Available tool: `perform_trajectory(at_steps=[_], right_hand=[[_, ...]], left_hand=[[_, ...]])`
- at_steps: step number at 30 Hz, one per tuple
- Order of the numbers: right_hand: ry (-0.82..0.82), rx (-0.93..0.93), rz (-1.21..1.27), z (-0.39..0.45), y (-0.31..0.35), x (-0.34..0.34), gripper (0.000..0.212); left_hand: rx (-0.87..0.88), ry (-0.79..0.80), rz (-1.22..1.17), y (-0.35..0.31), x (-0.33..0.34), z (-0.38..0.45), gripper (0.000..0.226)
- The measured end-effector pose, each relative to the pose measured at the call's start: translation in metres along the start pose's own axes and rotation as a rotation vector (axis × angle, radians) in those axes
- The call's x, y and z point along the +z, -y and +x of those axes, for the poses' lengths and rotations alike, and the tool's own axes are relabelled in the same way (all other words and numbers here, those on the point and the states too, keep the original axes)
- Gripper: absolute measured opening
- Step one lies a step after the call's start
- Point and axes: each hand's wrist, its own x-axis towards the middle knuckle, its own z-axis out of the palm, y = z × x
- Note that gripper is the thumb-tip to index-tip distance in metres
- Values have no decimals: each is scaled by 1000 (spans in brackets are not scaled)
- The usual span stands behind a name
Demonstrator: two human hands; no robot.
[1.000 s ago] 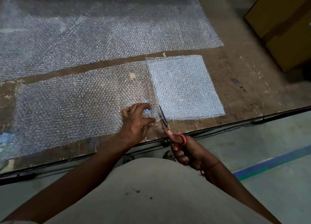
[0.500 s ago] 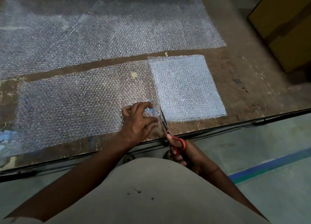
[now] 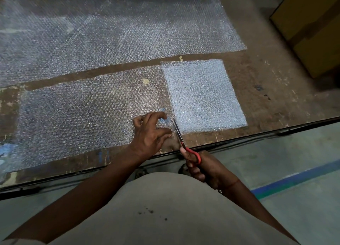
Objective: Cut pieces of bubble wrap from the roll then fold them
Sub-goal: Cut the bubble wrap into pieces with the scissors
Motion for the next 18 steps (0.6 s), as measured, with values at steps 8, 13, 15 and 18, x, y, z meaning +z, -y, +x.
perform_trajectory(at_steps=[8,13,15,18], right_hand=[[35,16,-19,-3,6,-2,48],[88,28,64,2,1,-4,54],[141,25,152,5,0,-4,62],[171,24,122,5,-6,-7,68]], left_hand=[[-7,-25,-55,2,4,0,17],[-20,-22,-79,5,6,0,15],[-43,-25,-89,6,6,0,12],[-68,-24,-96,6,7,-1,10]])
